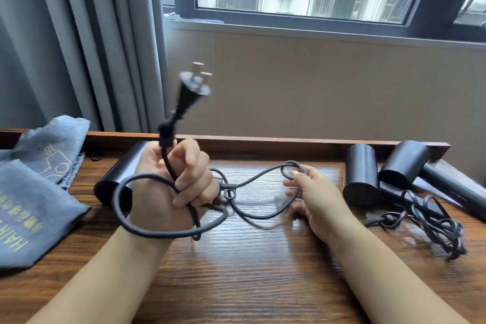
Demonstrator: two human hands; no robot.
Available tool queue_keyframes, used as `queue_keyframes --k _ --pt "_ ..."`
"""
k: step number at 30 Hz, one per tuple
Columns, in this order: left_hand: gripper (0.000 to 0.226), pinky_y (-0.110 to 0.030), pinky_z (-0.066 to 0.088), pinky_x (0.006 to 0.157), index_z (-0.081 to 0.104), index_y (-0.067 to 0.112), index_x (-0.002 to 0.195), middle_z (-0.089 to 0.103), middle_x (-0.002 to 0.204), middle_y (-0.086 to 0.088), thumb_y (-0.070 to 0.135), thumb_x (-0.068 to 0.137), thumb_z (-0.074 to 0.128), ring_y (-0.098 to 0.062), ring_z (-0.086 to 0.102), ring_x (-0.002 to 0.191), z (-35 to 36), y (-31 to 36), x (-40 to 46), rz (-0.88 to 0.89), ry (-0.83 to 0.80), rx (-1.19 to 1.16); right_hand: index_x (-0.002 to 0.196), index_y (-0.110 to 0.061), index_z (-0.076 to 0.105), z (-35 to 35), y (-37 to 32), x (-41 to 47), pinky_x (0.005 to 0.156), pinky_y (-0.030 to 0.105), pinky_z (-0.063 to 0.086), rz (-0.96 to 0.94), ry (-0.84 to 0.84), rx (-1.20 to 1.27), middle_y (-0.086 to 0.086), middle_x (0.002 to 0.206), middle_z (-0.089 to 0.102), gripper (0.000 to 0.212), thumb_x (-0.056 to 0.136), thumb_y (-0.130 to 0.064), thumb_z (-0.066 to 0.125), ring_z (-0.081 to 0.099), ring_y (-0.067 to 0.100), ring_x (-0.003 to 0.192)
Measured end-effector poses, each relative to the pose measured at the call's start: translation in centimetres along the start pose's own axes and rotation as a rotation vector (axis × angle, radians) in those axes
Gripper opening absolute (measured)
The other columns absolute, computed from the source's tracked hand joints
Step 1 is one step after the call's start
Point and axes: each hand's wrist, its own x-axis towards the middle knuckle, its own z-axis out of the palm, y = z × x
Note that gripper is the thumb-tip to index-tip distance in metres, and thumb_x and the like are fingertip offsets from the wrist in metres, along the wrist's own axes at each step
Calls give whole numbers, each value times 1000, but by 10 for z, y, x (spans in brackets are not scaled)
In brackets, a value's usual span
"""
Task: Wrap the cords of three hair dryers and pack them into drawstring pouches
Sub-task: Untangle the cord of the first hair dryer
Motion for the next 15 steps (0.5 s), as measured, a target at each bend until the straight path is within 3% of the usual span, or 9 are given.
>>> queue_keyframes --k 3,7,9,11,15 --pt "46 -28 24 45 57 -5 86 34 49 -5 29 97 28 -13 18 35 -3 -4 -2 -150 -137 -33 108 -24 61 -1 1 1 52 23 40 -63 -6 30 2 91 68 14 103 -19 49 54 10 69" --pt "38 -28 19 44 68 0 93 40 42 0 28 93 43 -12 25 37 0 -17 -5 -340 -117 371 116 -25 64 -2 -5 -4 55 21 45 -280 -66 97 2 91 70 21 102 -15 52 57 7 70" --pt "33 -25 22 43 71 5 90 41 41 0 27 90 47 -11 28 36 2 -22 -4 -393 -64 619 116 -20 65 -3 -9 -9 68 26 55 -449 -88 143 3 90 70 21 101 -10 53 63 12 80" --pt "30 -28 21 43 72 7 90 40 42 -1 22 92 46 -11 29 37 4 -28 -4 -411 -33 810 105 -16 69 -8 -13 -15 87 31 52 -621 -120 80 3 94 70 19 98 -7 54 63 15 91" --pt "27 -23 35 46 69 7 95 48 48 -5 17 95 43 -13 44 38 4 -36 -7 -487 -7 907 85 -19 76 -11 -13 -23 95 37 44 -764 -203 -26 7 96 70 37 94 -21 40 60 25 107"
